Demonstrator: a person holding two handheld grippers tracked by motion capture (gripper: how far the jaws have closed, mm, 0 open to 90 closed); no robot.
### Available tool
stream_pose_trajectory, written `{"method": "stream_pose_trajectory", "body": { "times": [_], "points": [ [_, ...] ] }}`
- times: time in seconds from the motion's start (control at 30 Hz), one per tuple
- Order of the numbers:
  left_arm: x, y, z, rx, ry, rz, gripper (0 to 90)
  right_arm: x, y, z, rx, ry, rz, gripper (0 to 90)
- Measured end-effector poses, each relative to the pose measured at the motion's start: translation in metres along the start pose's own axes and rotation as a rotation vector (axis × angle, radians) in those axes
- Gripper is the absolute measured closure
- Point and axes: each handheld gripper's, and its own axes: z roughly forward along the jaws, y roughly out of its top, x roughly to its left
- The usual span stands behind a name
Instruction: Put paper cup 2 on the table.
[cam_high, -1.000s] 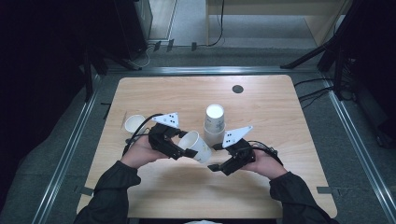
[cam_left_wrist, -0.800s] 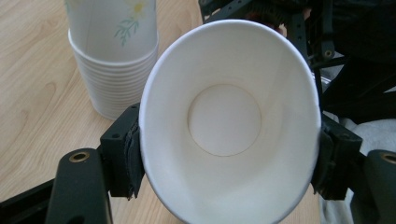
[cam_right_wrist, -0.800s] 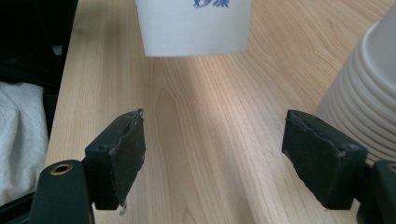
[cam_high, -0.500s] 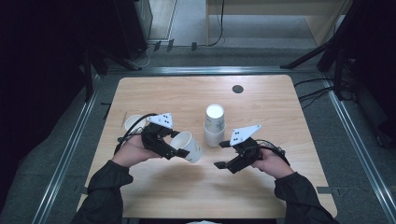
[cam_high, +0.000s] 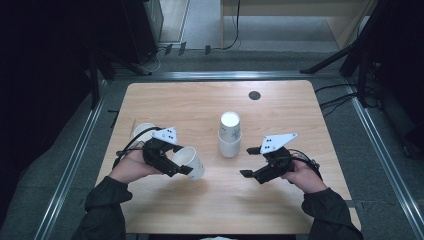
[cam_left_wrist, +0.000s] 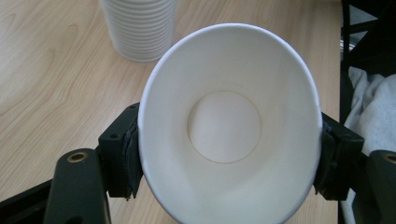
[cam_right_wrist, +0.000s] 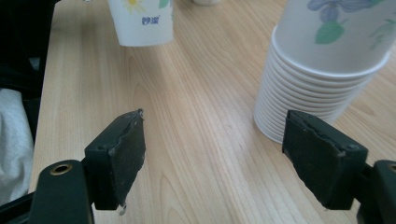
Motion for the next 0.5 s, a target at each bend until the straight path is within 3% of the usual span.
{"method": "stream_pose_trajectory", "body": {
  "times": [0.3,0.5],
  "points": [
    [0.000,-0.022,-0.015,0.018,0.062,0.000,25.7,-0.006,-0.007,-0.011,-0.009,-0.048,0.004,21.9],
    [0.005,-0.034,-0.022,0.032,0.073,-0.040,25.7,-0.017,-0.010,-0.016,-0.017,-0.088,0.036,21.9]
  ]
}}
